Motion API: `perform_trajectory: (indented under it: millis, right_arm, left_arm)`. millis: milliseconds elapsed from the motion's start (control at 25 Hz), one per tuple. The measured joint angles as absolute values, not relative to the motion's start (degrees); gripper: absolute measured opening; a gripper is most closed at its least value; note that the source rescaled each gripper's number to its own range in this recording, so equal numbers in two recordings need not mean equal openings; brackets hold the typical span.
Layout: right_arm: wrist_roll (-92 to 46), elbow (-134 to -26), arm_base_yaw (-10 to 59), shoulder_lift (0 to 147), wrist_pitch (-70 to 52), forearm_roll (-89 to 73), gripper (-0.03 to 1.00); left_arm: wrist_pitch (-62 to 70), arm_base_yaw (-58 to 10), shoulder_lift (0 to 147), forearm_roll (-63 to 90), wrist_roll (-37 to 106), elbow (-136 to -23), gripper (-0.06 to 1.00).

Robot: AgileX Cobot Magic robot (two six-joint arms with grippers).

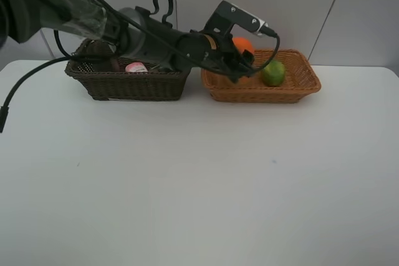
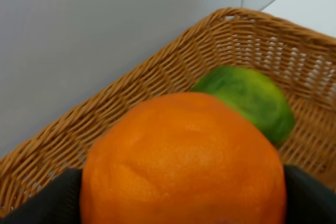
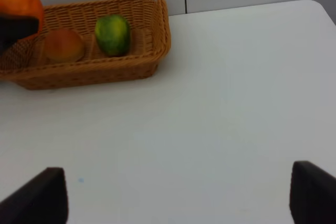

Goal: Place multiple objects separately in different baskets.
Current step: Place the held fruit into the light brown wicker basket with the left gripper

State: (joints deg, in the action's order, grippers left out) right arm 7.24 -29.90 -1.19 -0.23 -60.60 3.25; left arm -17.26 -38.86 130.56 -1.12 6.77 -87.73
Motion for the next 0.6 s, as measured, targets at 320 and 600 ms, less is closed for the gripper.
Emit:
perform_trajectory:
  millis: [320,600]
  right_arm:
    - [7.2,-29.9,-1.2,-0.2,-60.6,3.2,0.85]
    - [7.2,-29.9,-1.2,-0.2,-60.6,3.2,0.85]
  left_arm:
    - [-20.4,-37.5,133.7,-0.7,5.8,-87.7,0.9]
    - [-21.3,-37.5,134.9,-0.6,5.5,-87.7,0.9]
